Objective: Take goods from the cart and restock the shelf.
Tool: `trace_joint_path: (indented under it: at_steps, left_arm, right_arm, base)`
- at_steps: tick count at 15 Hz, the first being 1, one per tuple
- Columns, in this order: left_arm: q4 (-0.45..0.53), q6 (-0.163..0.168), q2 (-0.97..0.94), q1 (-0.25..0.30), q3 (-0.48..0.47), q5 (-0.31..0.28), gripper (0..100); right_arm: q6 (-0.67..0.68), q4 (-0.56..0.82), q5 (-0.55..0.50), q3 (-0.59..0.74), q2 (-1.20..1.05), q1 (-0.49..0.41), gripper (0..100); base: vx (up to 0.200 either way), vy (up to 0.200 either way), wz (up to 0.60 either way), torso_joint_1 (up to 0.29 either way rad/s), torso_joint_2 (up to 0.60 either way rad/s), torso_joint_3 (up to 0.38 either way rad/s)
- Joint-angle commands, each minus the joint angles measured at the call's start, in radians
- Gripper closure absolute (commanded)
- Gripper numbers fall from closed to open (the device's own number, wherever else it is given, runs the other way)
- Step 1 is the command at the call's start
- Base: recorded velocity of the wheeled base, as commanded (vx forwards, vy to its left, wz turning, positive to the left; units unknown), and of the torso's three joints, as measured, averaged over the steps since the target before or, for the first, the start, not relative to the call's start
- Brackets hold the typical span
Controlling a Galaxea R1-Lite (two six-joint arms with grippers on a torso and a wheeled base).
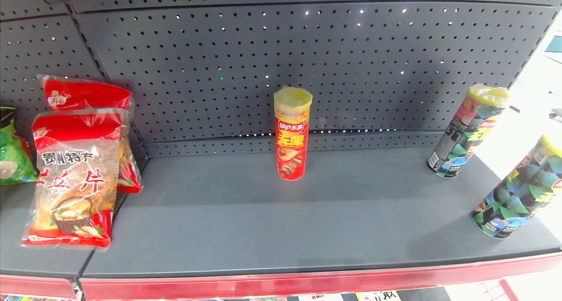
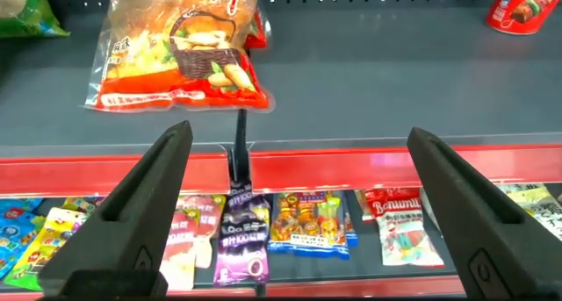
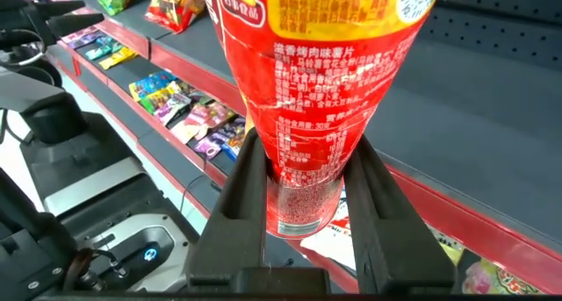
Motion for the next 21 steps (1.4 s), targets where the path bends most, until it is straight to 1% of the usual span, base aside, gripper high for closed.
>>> trace_joint_path:
  at_steps: [1,4,5,6,7,8,9,10,11,12,13,14,15,16,17,18,19,20,21]
  left_arm:
    - [0.0,-0.001,0.0,0.0,0.0,0.0,0]
    - [0.0,0.002,0.0,-0.002,0.0,-0.003,0]
    - [-0.002,0.024,-0.002,-0.002,0.0,-0.014,0]
    - [-0.02,0.053,0.006,-0.002,-0.025,-0.023,0]
    - [-0.124,0.057,0.215,-0.034,-0.258,-0.028,0]
    - [-0.183,0.025,0.396,-0.12,-0.436,-0.029,0]
    - [-0.184,-0.032,0.532,-0.206,-0.56,-0.026,0]
    - [-0.193,-0.041,0.627,-0.258,-0.581,-0.034,0]
    - [-0.232,-0.049,0.773,-0.315,-0.555,-0.075,0]
    - [-0.267,-0.052,0.848,-0.315,-0.515,-0.104,0]
    - [-0.348,-0.084,1.011,-0.305,-0.483,-0.152,0]
    - [-0.402,-0.111,1.101,-0.304,-0.491,-0.183,0]
    - [-0.436,-0.116,1.21,-0.307,-0.497,-0.212,0]
    - [-0.437,-0.098,1.295,-0.315,-0.492,-0.218,0]
    - [-0.434,-0.078,1.365,-0.335,-0.485,-0.219,0]
    - [-0.436,-0.041,1.436,-0.336,-0.469,-0.219,0]
    - [-0.44,0.001,1.469,-0.335,-0.449,-0.242,0]
    - [-0.447,0.022,1.497,-0.338,-0.439,-0.317,0]
    - [-0.45,0.045,1.514,-0.341,-0.436,-0.36,0]
  right_arm:
    - [-0.001,0.0,0.0,0.002,0.001,-0.002,100]
    - [0.0,0.001,-0.001,0.011,-0.002,-0.007,100]
    - [0.0,0.001,-0.001,0.015,-0.003,-0.013,100]
    - [0.0,0.001,-0.001,0.017,-0.002,-0.017,100]
    - [0.0,0.003,-0.001,0.018,0.0,-0.019,100]
    - [0.0,0.004,-0.001,0.017,0.02,-0.019,100]
    - [-0.001,0.004,-0.004,0.018,0.027,-0.02,100]
    - [-0.001,0.004,-0.01,0.015,0.035,-0.02,100]
    - [0.0,0.003,-0.012,0.014,0.046,-0.027,100]
    - [-0.001,0.003,-0.013,0.014,0.046,-0.028,100]
    - [-0.001,0.003,-0.012,0.009,0.058,-0.033,100]
    - [-0.001,0.003,-0.012,0.006,0.06,-0.033,100]
    - [0.0,0.001,-0.013,0.003,0.061,-0.033,100]
    - [0.0,0.003,-0.017,0.003,0.058,-0.033,100]
    - [0.0,0.003,-0.023,0.005,0.063,-0.033,100]
    - [0.003,0.003,-0.024,0.009,0.069,-0.033,100]
    - [0.009,0.003,-0.024,0.012,0.069,-0.031,100]
    - [0.02,0.001,-0.024,0.014,0.069,-0.031,100]
    - [0.028,0.001,-0.024,0.014,0.066,-0.031,100]
  base:
    - [0.0,0.0,0.0,0.0,0.0,0.0]
    - [0.0,0.0,0.0,0.0,0.0,0.0]
    - [0.0,0.0,0.0,0.0,0.0,0.0]
    - [0.0,0.0,0.0,0.0,0.0,0.0]
    - [0.0,0.0,0.0,0.0,0.0,0.0]
    - [0.0,0.0,0.0,0.0,0.0,0.0]
    - [0.0,0.0,0.0,0.0,0.0,0.0]
    - [0.0,0.0,0.0,0.0,0.0,0.0]
    - [0.0,0.0,0.0,0.0,0.0,0.0]
    - [0.0,0.0,0.0,0.0,0.0,0.0]
    - [0.0,0.0,0.0,0.0,0.0,0.0]
    - [0.0,0.0,0.0,0.0,0.0,0.0]
    - [0.0,0.0,0.0,0.0,0.0,0.0]
    - [0.0,0.0,0.0,0.0,0.0,0.0]
    - [0.0,0.0,0.0,0.0,0.0,0.0]
    - [0.0,0.0,0.0,0.0,0.0,0.0]
    - [0.0,0.0,0.0,0.0,0.0,0.0]
    - [0.0,0.0,0.0,0.0,0.0,0.0]
    - [0.0,0.0,0.0,0.0,0.0,0.0]
